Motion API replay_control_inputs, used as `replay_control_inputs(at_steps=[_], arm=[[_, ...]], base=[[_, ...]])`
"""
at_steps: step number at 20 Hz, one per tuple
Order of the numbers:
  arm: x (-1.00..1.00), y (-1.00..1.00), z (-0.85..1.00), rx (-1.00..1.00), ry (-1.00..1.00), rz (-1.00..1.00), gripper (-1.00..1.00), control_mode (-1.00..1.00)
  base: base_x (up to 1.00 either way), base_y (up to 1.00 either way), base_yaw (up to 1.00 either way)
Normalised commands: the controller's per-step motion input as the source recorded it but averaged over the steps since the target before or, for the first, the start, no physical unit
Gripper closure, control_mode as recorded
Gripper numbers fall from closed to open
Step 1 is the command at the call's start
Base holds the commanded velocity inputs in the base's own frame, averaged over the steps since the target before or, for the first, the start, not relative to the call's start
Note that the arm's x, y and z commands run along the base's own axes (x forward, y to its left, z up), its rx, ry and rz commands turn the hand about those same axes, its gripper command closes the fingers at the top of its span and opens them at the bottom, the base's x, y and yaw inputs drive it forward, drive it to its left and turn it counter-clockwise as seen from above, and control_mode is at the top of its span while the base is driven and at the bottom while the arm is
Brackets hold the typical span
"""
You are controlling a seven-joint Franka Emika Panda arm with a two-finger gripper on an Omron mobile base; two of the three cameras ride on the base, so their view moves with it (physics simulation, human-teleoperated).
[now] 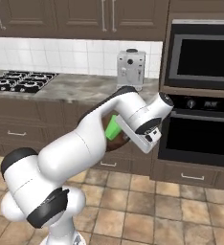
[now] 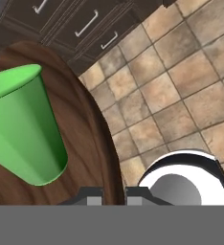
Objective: Place the cup inside the bowl on the dining table and move the bowl to any counter.
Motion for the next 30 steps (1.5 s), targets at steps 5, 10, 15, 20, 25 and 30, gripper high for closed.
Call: replay_control_inputs(at_steps=[5, 10, 15, 20, 25, 30], arm=[[0.00, 0.00, 0.00, 0.00, 0.00, 0.00, 1.00, 1.00], [0.00, 0.00, 0.00, 0.00, 0.00, 0.00, 1.00, 1.00], [0.00, 0.00, 0.00, 0.00, 0.00, 0.00, 1.00, 1.00], [0.00, 0.00, 0.00, 0.00, 0.00, 0.00, 1.00, 1.00], [0.00, 0.00, 0.00, 0.00, 0.00, 0.00, 1.00, 1.00], [0.00, 0.00, 0.00, 0.00, 0.00, 0.00, 1.00, 1.00]], base=[[0.25, 0.72, -0.12], [0.43, 0.69, -0.10], [0.55, 0.50, -0.04], [0.65, 0.44, 0.00], [0.39, 0.68, 0.00], [0.31, 0.74, 0.00]])
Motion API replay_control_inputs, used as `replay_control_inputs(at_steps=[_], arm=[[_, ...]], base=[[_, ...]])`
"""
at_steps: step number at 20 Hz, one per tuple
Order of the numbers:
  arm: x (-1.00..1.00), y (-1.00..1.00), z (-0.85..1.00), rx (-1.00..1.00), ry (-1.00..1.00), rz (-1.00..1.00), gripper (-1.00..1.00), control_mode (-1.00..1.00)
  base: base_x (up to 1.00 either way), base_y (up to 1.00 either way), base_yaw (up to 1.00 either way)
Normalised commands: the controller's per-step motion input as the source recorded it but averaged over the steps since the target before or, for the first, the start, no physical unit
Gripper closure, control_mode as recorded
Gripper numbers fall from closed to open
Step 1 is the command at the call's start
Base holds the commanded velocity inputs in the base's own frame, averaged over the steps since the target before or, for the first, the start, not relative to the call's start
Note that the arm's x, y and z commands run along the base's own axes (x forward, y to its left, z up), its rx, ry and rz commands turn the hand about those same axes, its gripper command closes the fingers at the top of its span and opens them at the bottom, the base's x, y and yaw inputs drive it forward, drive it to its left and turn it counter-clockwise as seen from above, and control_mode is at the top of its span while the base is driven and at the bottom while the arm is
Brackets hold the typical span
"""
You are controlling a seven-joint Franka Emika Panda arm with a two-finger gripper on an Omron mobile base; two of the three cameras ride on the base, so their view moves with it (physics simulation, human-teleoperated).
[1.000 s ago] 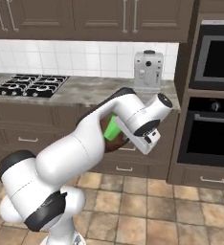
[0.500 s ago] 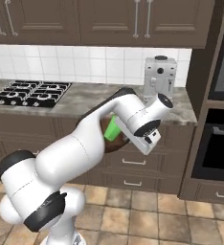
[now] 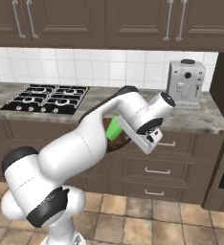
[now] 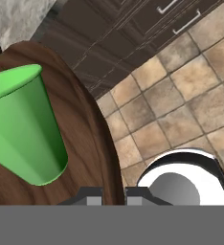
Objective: Place the cup inside the bowl on the dining table and move the bowl to any counter.
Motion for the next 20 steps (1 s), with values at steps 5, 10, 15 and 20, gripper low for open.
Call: replay_control_inputs(at_steps=[5, 10, 15, 20], arm=[[0.00, 0.00, 0.00, 0.00, 0.00, 0.00, 1.00, 1.00], [0.00, 0.00, 0.00, 0.00, 0.00, 0.00, 1.00, 1.00], [0.00, 0.00, 0.00, 0.00, 0.00, 0.00, 1.00, 1.00], [0.00, 0.00, 0.00, 0.00, 0.00, 0.00, 1.00, 1.00]], base=[[0.72, 0.41, 0.00], [0.85, 0.11, 0.00], [0.39, 0.15, 0.00], [0.00, 0.05, 0.00]])
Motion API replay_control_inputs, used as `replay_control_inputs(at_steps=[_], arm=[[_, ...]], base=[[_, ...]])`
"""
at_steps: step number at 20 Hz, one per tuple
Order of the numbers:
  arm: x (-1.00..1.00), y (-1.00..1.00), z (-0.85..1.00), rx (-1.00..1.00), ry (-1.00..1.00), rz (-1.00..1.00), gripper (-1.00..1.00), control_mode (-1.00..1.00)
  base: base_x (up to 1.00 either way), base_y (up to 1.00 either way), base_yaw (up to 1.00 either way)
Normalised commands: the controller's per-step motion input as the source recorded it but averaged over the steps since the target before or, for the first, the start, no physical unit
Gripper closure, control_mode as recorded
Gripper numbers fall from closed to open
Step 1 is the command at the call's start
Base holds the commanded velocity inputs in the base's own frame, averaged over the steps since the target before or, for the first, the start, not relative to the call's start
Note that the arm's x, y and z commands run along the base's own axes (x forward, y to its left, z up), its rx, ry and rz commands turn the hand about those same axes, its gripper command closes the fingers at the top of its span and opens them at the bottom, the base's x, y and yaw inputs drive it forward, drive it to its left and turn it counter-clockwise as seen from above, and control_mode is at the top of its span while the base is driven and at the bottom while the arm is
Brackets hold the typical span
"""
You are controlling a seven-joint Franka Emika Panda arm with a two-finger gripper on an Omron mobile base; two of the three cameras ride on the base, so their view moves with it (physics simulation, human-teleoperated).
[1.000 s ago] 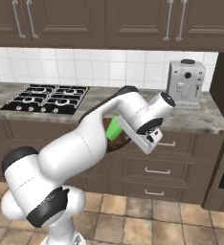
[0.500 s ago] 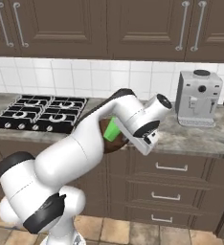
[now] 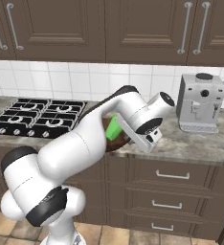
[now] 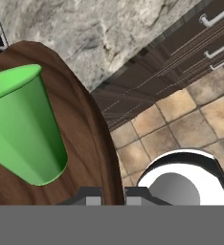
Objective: Place the cup inside the bowl on the dining table and move the bowl to any counter.
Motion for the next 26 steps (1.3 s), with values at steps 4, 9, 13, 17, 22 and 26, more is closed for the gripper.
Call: replay_control_inputs(at_steps=[4, 9, 13, 17, 22, 26], arm=[[0.00, 0.00, 0.00, 0.00, 0.00, 0.00, 1.00, 1.00], [0.00, 0.00, 0.00, 0.00, 0.00, 0.00, 1.00, 1.00], [0.00, 0.00, 0.00, 0.00, 0.00, 0.00, 1.00, 1.00], [0.00, 0.00, 0.00, 0.00, 0.00, 0.00, 1.00, -1.00], [-0.07, 0.00, -0.14, 0.02, 0.00, 0.00, 1.00, -1.00], [-0.08, 0.02, -0.23, 0.04, -0.02, 0.00, 1.00, -1.00]], base=[[0.00, 0.00, 0.00], [0.00, 0.00, 0.00], [0.00, 0.00, 0.00], [0.00, 0.00, 0.00], [0.00, 0.00, 0.00], [0.00, 0.00, 0.00]])
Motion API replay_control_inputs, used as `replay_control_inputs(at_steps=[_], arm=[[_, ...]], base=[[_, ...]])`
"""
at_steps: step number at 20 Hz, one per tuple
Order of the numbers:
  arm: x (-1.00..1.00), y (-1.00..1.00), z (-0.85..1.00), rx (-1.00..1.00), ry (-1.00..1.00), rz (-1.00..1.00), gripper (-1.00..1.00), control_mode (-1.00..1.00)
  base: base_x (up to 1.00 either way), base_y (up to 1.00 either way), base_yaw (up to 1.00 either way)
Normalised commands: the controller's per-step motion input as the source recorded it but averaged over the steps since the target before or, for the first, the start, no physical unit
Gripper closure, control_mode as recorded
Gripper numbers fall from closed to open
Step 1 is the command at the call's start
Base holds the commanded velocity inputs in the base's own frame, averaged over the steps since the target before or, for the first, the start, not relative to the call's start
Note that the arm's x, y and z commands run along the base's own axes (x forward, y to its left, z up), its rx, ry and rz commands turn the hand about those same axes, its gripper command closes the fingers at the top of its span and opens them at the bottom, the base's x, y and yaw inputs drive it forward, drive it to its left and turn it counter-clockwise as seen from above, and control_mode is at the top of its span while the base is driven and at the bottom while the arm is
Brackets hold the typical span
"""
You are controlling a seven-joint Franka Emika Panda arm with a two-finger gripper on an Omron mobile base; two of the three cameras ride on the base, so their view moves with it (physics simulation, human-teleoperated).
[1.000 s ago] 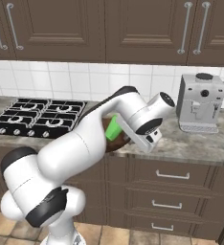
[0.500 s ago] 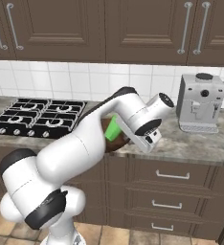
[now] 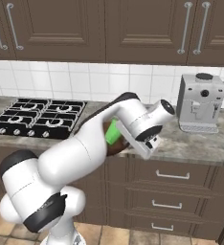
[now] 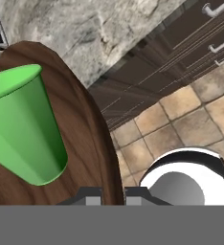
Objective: Place the cup inside the bowl on the dining table and move the bowl to any counter.
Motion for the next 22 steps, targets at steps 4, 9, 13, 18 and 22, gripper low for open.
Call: replay_control_inputs(at_steps=[4, 9, 13, 18, 22], arm=[[-0.03, 0.11, -0.27, 0.03, -0.08, 0.00, 1.00, -1.00], [0.07, 0.03, -0.07, 0.00, -0.05, 0.00, 1.00, -1.00], [0.51, 0.01, -0.12, -0.01, 0.00, 0.00, 1.00, -1.00], [0.67, 0.11, 0.00, -0.02, 0.08, 0.00, 1.00, -1.00], [0.79, 0.01, 0.00, 0.00, 0.11, 0.00, 1.00, -1.00]], base=[[0.00, 0.00, 0.00], [0.00, 0.00, 0.00], [0.00, 0.00, 0.00], [0.00, 0.00, 0.00], [0.00, 0.00, 0.00]])
